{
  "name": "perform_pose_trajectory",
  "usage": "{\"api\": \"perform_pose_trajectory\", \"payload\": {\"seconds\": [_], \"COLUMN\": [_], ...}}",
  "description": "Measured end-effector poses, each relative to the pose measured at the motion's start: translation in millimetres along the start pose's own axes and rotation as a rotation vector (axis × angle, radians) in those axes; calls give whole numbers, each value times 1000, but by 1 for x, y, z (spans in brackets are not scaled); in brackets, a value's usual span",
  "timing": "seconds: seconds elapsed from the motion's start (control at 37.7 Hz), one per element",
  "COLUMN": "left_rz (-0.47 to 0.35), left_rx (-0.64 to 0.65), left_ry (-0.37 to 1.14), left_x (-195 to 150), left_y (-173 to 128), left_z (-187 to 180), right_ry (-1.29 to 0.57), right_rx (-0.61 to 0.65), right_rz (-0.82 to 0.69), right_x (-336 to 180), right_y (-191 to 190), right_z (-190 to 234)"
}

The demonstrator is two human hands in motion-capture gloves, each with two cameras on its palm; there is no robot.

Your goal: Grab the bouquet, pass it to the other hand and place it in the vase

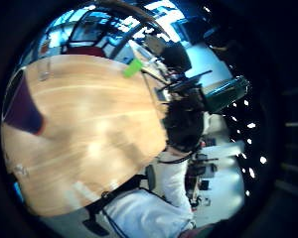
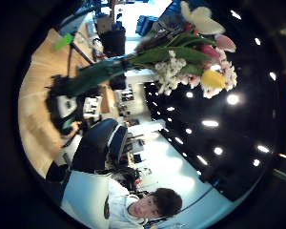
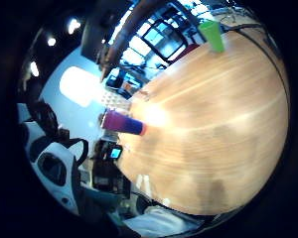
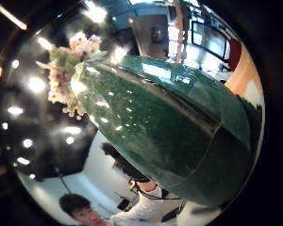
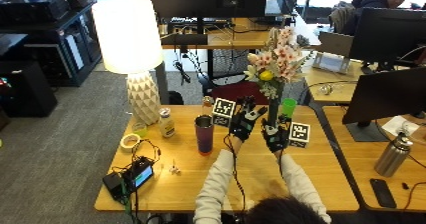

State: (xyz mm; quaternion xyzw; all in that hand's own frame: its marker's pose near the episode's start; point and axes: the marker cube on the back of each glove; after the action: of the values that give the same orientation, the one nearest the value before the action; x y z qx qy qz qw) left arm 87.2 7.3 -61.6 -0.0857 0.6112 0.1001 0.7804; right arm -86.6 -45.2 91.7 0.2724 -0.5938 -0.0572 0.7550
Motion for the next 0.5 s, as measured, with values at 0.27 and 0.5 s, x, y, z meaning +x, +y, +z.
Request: {"api": "perform_pose_trajectory", "payload": {"seconds": [0.27, 0.5], "left_rz": [9, -8], "left_rx": [-45, 89], "left_ry": [30, 30], "left_x": [14, -4], "left_y": [5, 1], "left_z": [19, 10], "right_ry": [-94, -121], "right_rx": [-48, -109], "right_rz": [58, 6], "right_x": [-27, -35], "right_y": [51, 81], "right_z": [49, 79]}}
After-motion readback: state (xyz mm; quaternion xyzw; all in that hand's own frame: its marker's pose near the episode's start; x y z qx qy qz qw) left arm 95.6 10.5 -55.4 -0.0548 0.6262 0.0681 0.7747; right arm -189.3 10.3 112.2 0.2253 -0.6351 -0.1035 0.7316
